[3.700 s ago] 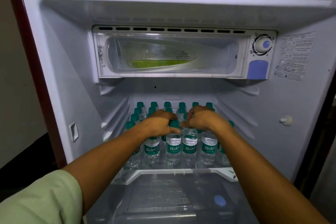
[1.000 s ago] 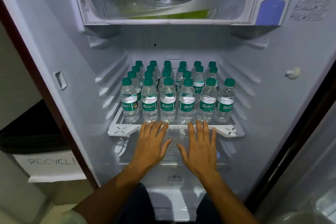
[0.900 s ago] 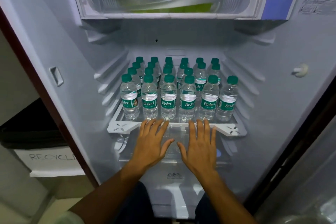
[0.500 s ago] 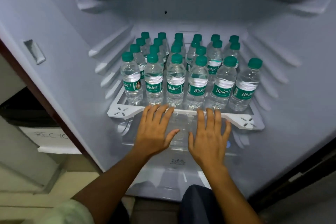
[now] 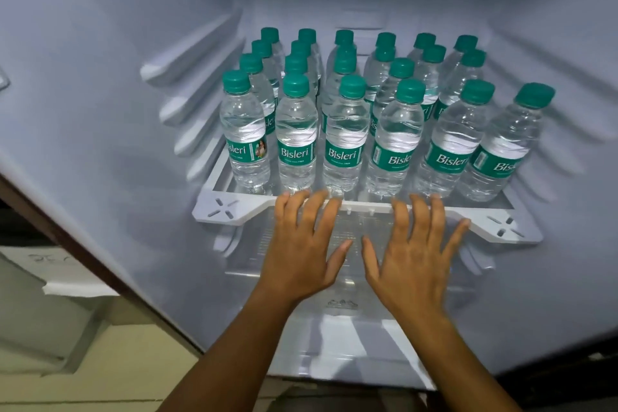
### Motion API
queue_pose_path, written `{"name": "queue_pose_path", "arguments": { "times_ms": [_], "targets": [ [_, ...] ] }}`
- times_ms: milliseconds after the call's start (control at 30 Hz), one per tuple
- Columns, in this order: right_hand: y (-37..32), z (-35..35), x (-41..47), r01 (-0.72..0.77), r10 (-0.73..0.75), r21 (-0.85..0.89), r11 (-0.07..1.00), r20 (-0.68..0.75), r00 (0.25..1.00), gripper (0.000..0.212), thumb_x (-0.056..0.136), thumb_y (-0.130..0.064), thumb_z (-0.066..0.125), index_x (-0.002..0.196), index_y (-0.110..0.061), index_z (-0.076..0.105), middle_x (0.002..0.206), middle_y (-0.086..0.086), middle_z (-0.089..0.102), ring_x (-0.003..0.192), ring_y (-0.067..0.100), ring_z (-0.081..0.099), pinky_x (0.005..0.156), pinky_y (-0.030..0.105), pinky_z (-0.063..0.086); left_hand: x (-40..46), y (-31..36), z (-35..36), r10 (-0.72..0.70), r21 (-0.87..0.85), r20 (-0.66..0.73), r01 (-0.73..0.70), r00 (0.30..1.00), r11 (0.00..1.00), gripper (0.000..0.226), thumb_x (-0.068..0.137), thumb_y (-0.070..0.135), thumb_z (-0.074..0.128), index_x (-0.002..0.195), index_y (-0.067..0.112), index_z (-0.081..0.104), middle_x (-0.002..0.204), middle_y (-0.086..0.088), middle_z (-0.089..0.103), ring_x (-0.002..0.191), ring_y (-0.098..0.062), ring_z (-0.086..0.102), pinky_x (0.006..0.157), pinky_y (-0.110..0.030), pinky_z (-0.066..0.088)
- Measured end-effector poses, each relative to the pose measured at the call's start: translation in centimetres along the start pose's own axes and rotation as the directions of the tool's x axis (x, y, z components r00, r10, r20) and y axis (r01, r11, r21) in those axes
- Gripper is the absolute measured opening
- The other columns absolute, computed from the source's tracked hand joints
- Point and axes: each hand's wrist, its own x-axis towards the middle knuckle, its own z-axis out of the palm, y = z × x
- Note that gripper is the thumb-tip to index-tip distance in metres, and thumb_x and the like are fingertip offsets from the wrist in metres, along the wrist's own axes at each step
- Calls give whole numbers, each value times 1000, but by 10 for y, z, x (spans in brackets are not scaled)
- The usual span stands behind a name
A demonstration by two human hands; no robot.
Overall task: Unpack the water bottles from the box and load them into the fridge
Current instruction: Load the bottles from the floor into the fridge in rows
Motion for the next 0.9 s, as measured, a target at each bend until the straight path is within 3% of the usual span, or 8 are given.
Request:
{"name": "queue_pose_path", "arguments": {
  "times_ms": [300,600,733,900],
  "targets": [
    [0,3,0,26,-26,-8,1000,-27,999,73,88,-50,60,145,-12,36,149,18,36,148,41,22,121,63,4,1,-5,13,52,-3,-86,-53,995,999,63,87,47,59,135,10,43,135,-15,44,122,-38,44,112,-54,22],
    [-8,-11,1,-9,11,-28,1000,66,998,83,82,-49,67,147,-11,32,152,20,34,148,43,20,119,65,12,2,-5,9,32,10,-45,-32,998,999,60,86,43,61,134,9,48,131,-17,52,120,-39,47,110,-55,26],
    [-14,-20,0,-46,49,-25,999,137,989,84,80,-39,71,151,-11,34,157,20,31,151,42,16,118,65,17,2,-6,4,23,32,15,-24,1000,999,62,84,38,63,137,12,45,134,-14,48,123,-35,41,111,-53,23],
    [-19,-37,0,-65,77,-56,996,255,964,90,79,-39,71,153,-11,31,161,20,26,153,40,12,119,63,16,3,-2,-8,1,14,151,-3,989,1000,70,78,32,67,140,12,40,138,-15,46,127,-36,38,113,-54,22]
  ]
}}
